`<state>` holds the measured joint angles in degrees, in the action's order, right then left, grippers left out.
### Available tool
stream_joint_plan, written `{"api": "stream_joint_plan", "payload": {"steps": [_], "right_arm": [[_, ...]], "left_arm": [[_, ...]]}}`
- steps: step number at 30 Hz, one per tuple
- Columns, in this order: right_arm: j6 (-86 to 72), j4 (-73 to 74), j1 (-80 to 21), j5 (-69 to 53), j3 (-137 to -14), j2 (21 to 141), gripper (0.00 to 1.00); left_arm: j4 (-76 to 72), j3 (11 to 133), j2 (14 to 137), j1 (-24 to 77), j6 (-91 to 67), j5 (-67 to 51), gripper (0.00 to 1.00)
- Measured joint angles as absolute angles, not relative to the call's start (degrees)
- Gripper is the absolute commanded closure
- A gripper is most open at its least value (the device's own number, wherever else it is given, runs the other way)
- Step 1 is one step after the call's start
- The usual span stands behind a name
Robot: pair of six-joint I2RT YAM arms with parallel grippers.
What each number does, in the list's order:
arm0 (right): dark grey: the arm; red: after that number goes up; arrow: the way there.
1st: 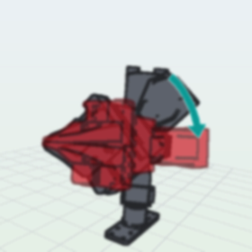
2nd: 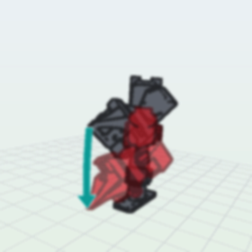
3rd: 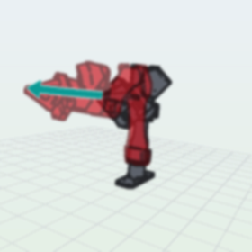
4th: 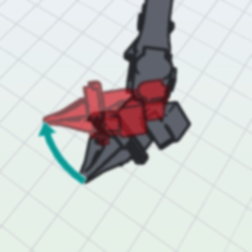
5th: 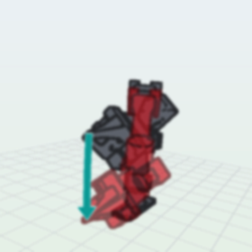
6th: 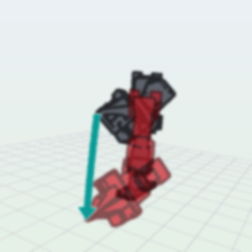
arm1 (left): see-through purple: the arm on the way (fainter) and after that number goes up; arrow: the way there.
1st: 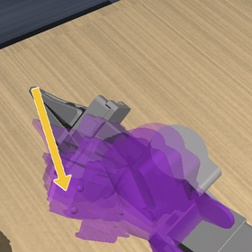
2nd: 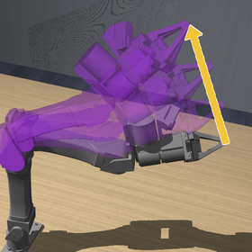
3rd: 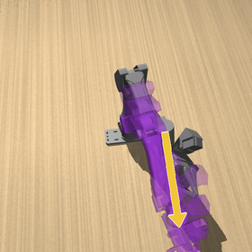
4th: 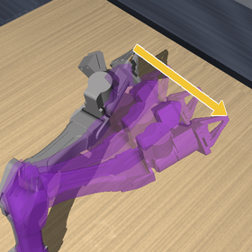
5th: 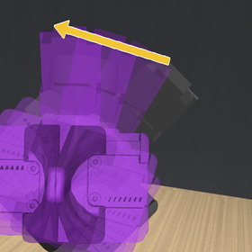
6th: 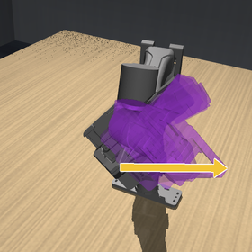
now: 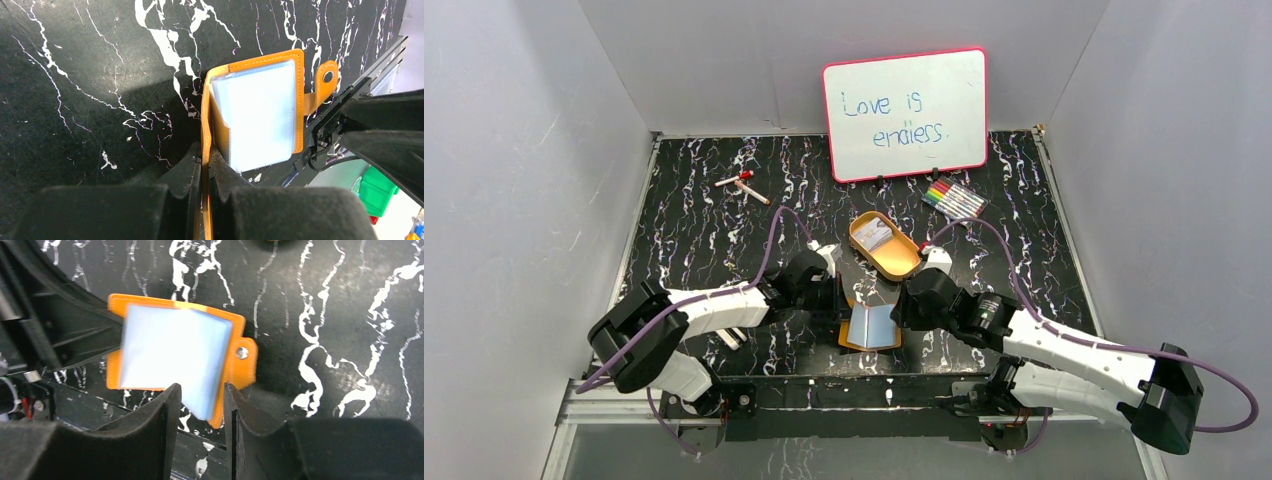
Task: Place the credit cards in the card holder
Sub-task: Open the card holder at the center of the board.
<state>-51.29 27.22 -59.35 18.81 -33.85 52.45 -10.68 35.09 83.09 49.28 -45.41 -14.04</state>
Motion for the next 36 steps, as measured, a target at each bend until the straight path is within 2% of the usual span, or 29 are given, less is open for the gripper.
{"api": "stream_joint_plan", "payload": {"steps": [13,36], "right_arm": [[-50.2,16.5,-59.4,9.5,-34.7,58.1,0.53],[-55.5,14.7,-59.2,10.5,-31.0,62.9,0.52]], "left_arm": [[-10.2,34.2,82.0,49.3,-46.0,-12.9,1.00],[-10.5,32.3,80.8,49.3,-46.7,-12.6,1.00]]}}
